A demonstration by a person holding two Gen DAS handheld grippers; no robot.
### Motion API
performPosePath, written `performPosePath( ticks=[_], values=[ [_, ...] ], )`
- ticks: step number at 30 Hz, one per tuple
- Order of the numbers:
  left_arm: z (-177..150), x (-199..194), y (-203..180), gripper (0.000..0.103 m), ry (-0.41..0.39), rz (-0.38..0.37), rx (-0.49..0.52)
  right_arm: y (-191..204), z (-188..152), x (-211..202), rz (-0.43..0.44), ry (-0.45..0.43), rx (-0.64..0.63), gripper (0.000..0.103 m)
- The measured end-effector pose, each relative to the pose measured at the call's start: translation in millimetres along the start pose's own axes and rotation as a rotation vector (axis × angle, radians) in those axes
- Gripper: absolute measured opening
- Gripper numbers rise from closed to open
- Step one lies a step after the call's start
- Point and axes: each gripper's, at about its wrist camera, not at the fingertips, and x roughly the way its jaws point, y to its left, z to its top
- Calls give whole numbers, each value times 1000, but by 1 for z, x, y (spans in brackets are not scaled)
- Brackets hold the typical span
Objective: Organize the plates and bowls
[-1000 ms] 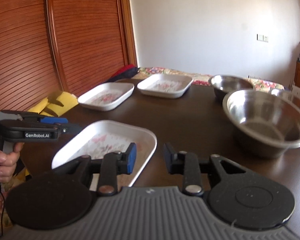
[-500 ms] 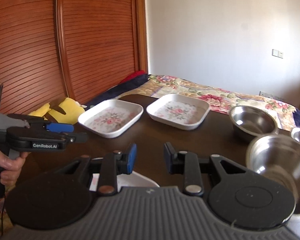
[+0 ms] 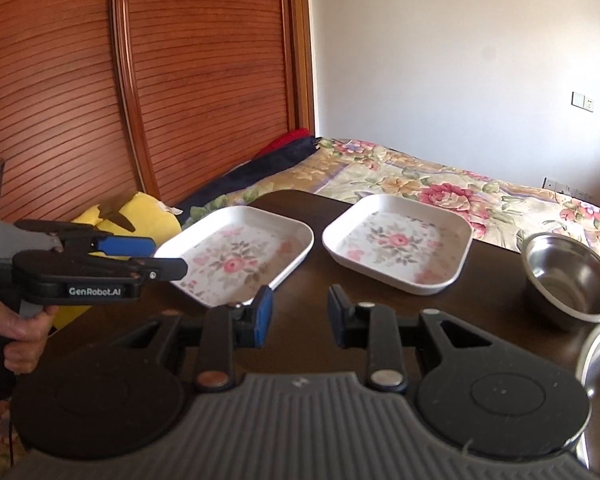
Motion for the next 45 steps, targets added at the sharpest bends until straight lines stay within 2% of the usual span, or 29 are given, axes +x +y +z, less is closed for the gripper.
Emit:
performPosePath(
  ticks=[7, 10, 26, 33, 36, 38, 43, 45],
  values=[
    [3, 12, 17, 56, 1, 5, -4, 8, 5, 24, 5, 36, -11, 35],
    [6, 15, 23, 58, -2, 13, -4, 10, 7, 32, 10, 43, -6, 41],
    [15, 32, 44, 59, 10, 4, 8, 15, 16, 60, 20, 84, -17, 42],
    [15, 46, 49, 43, 31, -8, -1, 12, 19, 75, 43, 124, 0, 39],
    [17, 51, 53, 40, 37, -2, -11, 12, 20, 81, 48, 133, 4, 36],
    [17, 54, 54, 40, 41, -2, -16, 11, 20, 84, 52, 139, 4, 30],
    [18, 61, 57, 36, 53, -3, -22, 12, 20, 90, 60, 155, 3, 29],
    [18, 63, 58, 26, 59, -8, -26, 12, 19, 91, 63, 159, 6, 27]
  ],
)
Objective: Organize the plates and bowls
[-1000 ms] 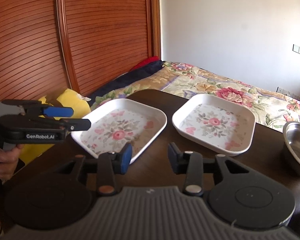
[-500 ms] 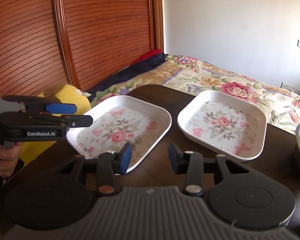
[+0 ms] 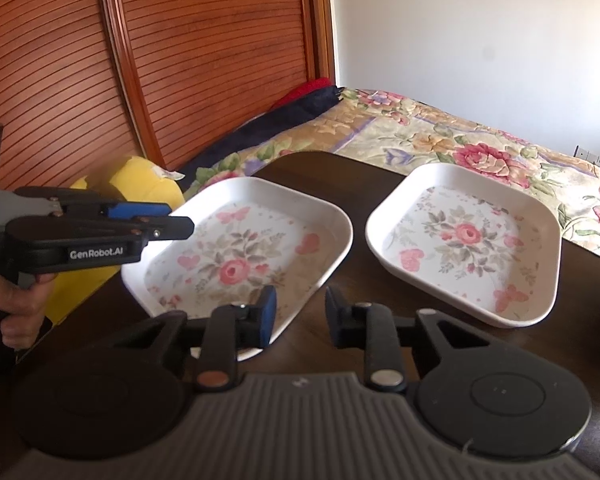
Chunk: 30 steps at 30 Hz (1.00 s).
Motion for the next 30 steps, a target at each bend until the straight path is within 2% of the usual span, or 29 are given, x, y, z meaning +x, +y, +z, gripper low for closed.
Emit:
performPosePath(
  ticks=[2, 22, 30],
  values=[
    [0, 2, 0, 21, 10, -2, -2, -1, 0, 1, 9, 8, 7, 20],
    [-4, 5, 1, 17, 12, 10, -13, -5, 0, 13, 41, 43, 46, 20],
    [-2, -5, -2, 10, 22, 16, -23, -8, -1, 1, 41, 28, 63, 17]
  ],
)
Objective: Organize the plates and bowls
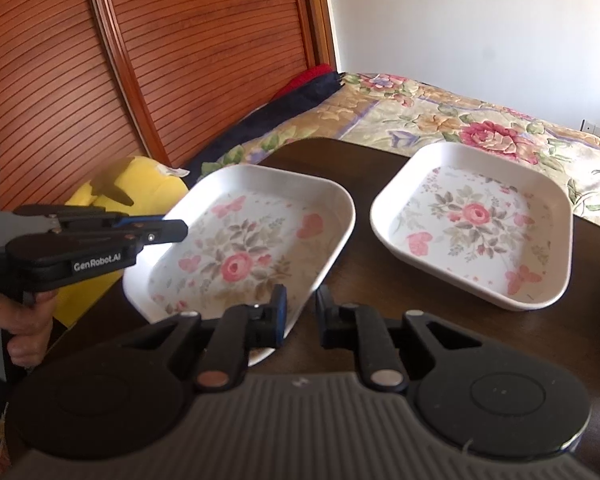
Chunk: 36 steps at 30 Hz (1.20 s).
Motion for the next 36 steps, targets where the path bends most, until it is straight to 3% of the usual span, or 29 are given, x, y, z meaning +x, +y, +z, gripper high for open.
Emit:
performPosePath(
  ticks=[20, 36],
  values=[
    [7, -65, -54, 9, -85, -28, 51, -16, -20, -75, -26, -124, 48, 12],
    [-28, -107, -112, 9, -97, -62, 102, -27, -73, -128, -72, -161, 71, 12]
  ],
)
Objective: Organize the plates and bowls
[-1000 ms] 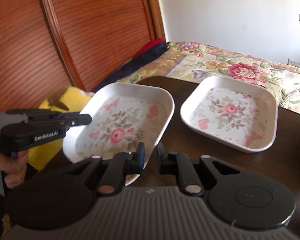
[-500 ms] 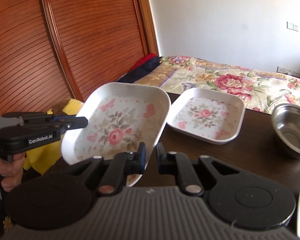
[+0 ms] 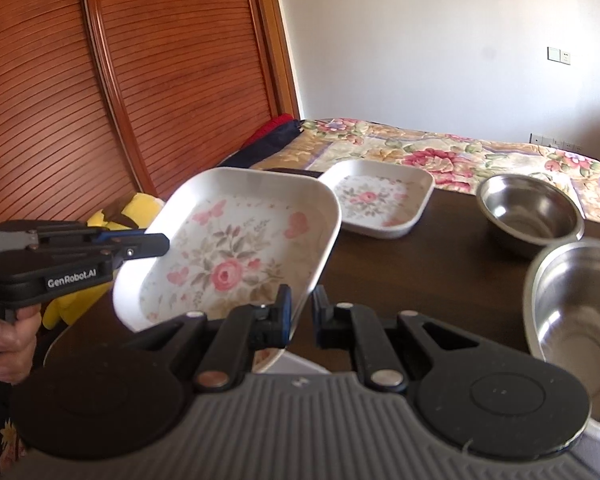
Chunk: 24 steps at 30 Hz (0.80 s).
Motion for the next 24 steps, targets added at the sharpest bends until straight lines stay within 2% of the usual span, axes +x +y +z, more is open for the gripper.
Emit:
performPosePath(
  ticks=[24],
  values=[
    [-40, -29, -39, 9, 43, -38, 28, -4, -42, -33, -29, 19, 32, 12]
  ],
)
